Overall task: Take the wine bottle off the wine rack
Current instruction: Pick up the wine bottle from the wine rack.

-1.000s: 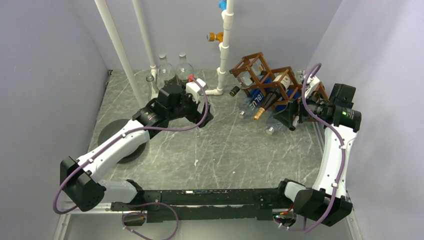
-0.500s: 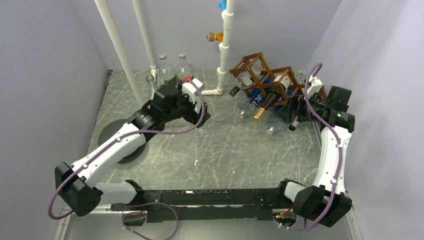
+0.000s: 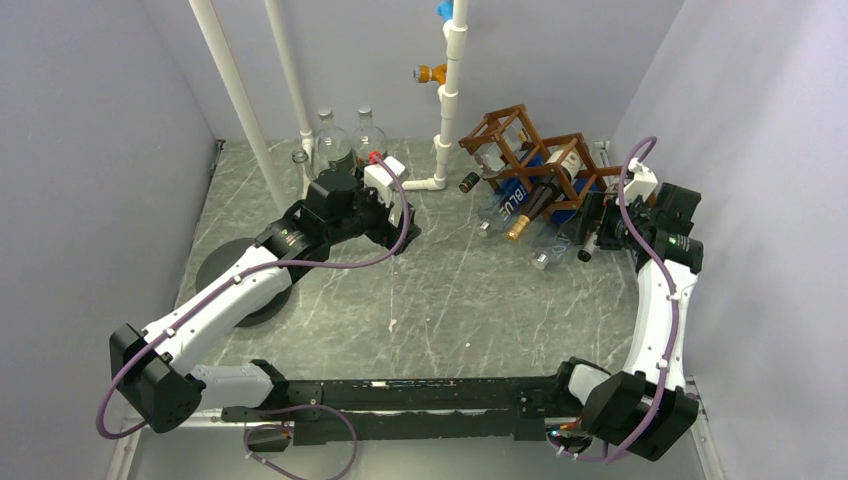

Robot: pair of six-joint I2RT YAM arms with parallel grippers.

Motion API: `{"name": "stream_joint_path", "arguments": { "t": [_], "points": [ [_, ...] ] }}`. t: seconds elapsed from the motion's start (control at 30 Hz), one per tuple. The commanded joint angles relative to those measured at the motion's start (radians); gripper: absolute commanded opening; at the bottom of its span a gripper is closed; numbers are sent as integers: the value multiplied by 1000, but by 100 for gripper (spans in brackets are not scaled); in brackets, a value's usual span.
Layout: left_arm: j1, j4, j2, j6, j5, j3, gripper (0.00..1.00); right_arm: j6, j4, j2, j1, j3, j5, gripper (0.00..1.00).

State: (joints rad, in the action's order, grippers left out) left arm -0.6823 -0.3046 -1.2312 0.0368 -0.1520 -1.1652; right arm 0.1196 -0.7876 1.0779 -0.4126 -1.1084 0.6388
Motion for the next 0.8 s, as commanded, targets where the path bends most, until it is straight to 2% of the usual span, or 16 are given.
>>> {"name": "stream_joint_path", "arguments": {
  "t": [0.0, 0.53, 0.77],
  "points": [
    [-1, 25, 26, -20, 10, 2, 100, -104, 73, -36, -18, 23, -89, 100],
    [-1, 25, 30, -20, 8, 2, 100, -328, 123, -64, -68, 143, -225, 99],
    [-2, 24, 32, -23, 11, 1, 100, -389, 200, -20, -80, 188, -227, 91]
  ]
}}
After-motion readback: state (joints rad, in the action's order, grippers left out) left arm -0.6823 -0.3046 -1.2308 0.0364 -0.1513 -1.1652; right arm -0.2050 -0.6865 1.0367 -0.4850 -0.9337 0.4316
